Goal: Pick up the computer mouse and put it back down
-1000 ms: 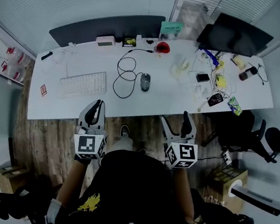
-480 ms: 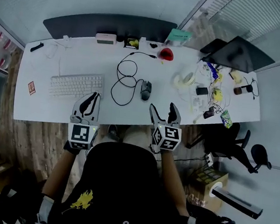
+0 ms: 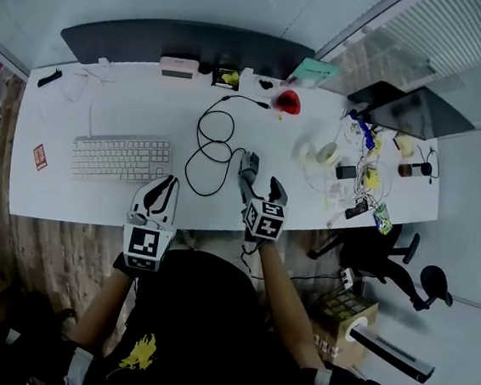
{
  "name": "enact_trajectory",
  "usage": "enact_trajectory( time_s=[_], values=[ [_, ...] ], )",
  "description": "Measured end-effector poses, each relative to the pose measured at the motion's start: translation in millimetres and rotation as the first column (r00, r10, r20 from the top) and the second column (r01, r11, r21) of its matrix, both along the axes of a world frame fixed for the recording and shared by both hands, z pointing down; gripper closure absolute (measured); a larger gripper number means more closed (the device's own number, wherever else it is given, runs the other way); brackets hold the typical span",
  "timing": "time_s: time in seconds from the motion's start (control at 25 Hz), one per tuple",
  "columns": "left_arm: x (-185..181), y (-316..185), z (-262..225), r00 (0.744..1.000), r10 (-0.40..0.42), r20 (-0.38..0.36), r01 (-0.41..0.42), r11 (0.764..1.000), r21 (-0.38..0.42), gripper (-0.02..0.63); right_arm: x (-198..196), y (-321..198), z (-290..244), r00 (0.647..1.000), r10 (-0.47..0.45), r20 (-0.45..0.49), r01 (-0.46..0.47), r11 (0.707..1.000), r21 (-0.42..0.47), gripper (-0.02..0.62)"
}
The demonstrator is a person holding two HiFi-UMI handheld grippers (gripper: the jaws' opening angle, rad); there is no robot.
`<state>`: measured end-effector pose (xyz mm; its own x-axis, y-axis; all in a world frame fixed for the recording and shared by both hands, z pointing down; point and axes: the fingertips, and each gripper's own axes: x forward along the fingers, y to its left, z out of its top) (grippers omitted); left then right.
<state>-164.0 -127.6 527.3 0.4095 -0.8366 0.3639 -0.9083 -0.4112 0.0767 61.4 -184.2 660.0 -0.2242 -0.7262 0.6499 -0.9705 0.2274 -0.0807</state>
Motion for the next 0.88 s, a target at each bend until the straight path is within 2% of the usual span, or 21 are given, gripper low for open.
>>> enact_trajectory(
  time_s=[0.12, 0.28, 0.36, 0.52, 0.64, 0.76, 0.84, 0.88],
  values=[
    [11.2, -12.4, 11.3, 1.000, -0.001, -0.008, 0.001, 1.000, -0.029, 0.571, 1.2, -16.2, 31.1, 1.000, 0.002, -0.008, -0.002, 0.999, -0.054, 0.207],
    [25.7, -32.1, 12.6, 0.999, 0.021, 0.046, -0.020, 0.999, -0.027, 0.571, 4.7, -33.6, 70.9, 1.000, 0.014, -0.007, -0.015, 0.992, -0.126, 0.207],
    [28.5, -42.2, 15.6, 0.998, 0.025, 0.050, -0.023, 0.999, -0.049, 0.571, 5.6, -40.4, 89.1, 0.999, 0.029, -0.016, -0.031, 0.987, -0.155, 0.207],
    [28.7, -61.6, 28.9, 1.000, 0.011, 0.025, -0.008, 0.996, -0.093, 0.571, 0.5, -48.4, 113.1, 0.999, 0.017, -0.028, -0.022, 0.980, -0.198, 0.207],
    [27.7, -73.6, 36.2, 0.999, 0.008, 0.042, -0.003, 0.994, -0.105, 0.571, -2.2, -51.0, 121.8, 0.999, 0.006, -0.040, -0.014, 0.978, -0.207, 0.212],
    [32.3, -79.0, 38.2, 0.999, 0.016, 0.041, -0.011, 0.994, -0.110, 0.571, 2.3, -51.0, 127.6, 0.998, 0.010, -0.054, -0.022, 0.975, -0.220, 0.238],
    [33.8, -80.6, 37.9, 0.999, 0.018, 0.043, -0.014, 0.995, -0.101, 0.571, 5.6, -50.7, 131.1, 0.998, 0.005, -0.063, -0.020, 0.973, -0.230, 0.286],
    [34.8, -81.4, 36.4, 0.999, 0.019, 0.043, -0.014, 0.995, -0.097, 0.571, 6.5, -50.9, 131.2, 0.998, -0.001, -0.061, -0.014, 0.973, -0.231, 0.290]
  ],
)
